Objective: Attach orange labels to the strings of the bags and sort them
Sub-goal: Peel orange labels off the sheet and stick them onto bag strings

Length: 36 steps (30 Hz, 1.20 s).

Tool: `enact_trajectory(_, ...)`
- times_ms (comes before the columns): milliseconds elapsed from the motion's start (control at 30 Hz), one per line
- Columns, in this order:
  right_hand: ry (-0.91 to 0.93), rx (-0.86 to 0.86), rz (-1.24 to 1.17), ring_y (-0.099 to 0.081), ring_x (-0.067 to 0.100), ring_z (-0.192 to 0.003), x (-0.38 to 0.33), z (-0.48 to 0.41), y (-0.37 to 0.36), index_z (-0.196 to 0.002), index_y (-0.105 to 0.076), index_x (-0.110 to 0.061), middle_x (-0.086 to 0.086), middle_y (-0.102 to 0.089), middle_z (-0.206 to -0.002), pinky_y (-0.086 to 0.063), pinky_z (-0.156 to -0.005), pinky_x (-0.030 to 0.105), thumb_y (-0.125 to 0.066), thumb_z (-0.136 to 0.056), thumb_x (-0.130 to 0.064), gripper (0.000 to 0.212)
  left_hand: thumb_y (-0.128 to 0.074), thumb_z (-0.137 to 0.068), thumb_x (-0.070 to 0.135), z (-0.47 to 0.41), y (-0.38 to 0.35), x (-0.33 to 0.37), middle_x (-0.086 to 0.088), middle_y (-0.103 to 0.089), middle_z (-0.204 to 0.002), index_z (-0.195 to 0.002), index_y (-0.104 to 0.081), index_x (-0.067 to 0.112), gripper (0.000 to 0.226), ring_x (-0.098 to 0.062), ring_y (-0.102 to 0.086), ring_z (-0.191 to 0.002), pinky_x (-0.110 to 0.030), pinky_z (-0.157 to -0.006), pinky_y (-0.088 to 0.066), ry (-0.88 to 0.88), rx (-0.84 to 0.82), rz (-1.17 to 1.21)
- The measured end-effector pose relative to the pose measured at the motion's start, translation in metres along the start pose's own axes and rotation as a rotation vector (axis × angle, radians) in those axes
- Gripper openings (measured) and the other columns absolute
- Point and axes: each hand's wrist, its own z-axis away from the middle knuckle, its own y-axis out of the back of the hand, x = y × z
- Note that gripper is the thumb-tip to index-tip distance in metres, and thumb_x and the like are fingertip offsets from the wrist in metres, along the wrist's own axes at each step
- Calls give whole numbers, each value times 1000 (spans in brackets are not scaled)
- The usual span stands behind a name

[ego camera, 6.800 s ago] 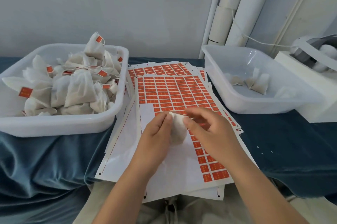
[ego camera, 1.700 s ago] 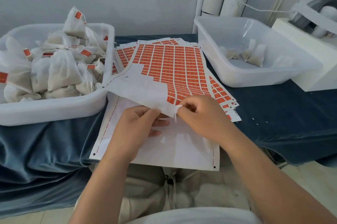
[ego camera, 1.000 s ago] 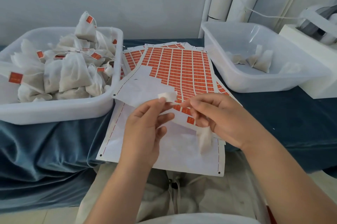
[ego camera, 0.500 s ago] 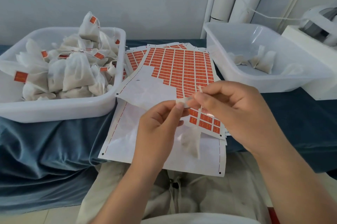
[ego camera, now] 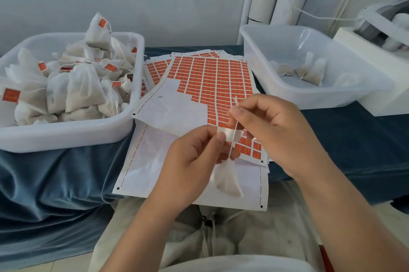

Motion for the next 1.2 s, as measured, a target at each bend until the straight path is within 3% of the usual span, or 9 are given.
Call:
enact_trajectory(200,-12,-3,84,-72,-2,-95,5,-2,-5,-99,-73,-33,-26,-75,-99,-57,-78,16,-66,-99,-42,12,-51,-110,29,0,4,-4,13,-78,-87,-103,-75,28,25,-14,-74,-84,-21,-74,-59,-38,6,-187)
enact_trajectory(367,-40,20,90,-73,-3,-94,8,-4,-6,-102,-72,-32,-27,-75,-103,-61,-79,19,-66,-99,-44,13,-53,-111,22,-1,4,-4,7,-77,-85,-96,-76,24,27,-16,-72,-81,-21,-74,-57,-29,-10,-129)
enact_trajectory(600,-56,45,29,-74,3,-94,8,-2,-15,-101,-70,-32,-20,-76,-101,-62,-80,26,-64,-101,-42,11,-50,-108,33,-2,7,-5,1,-75,-85,-91,-75,13,37,-20,-70,-83,-29,-78,-58,-47,-29,-56)
enact_trajectory(700,-58,63,-55,-76,12,-88,6,-2,-18,-101,-71,-28,-10,-78,-96,-65,-80,31,-64,-103,-39,13,-41,-109,39,-2,9,-3,9,-69,-77,-74,-68,12,53,-7,-65,-78,-13,-74,-49,-15,-20,-33)
enact_trajectory(800,-10,88,-92,-75,13,-79,3,-1,-19,-94,-70,-28,-6,-75,-83,-61,-71,20,-63,-104,-34,14,-32,-112,45,-2,6,-4,15,-62,-68,-65,-57,10,64,2,-60,-71,-3,-70,-41,34,11,-60)
enact_trajectory(933,4,111,-62,-73,5,-90,2,0,-20,-96,-69,-34,-16,-75,-92,-55,-72,10,-62,-103,-39,11,-31,-110,53,-3,5,-6,8,-57,-66,-64,-51,14,64,-1,-56,-67,-5,-71,-41,36,27,-77)
enact_trajectory(1000,-16,96,-71,-73,2,-94,2,-2,-19,-98,-69,-36,-19,-76,-97,-55,-76,9,-61,-103,-40,10,-20,-111,57,-3,6,-8,7,-65,-70,-64,-50,12,71,0,-65,-74,-12,-75,-43,95,11,-80)
enact_trajectory(1067,-58,69,-122,-74,2,-93,2,-2,-18,-101,-69,-37,-20,-77,-99,-57,-76,11,-61,-103,-41,9,-15,-107,63,-4,6,-11,5,-68,-72,-68,-51,6,78,-2,-68,-77,-28,-81,-40,191,0,-34)
enact_trajectory(1200,-101,47,-193,-75,1,-92,1,-1,-19,-103,-69,-37,-22,-77,-98,-57,-74,11,-63,-102,-42,8,-37,-95,70,-9,8,-14,-1,-54,-63,-87,-59,-9,82,-17,-53,-65,-46,-84,-38,323,24,188)
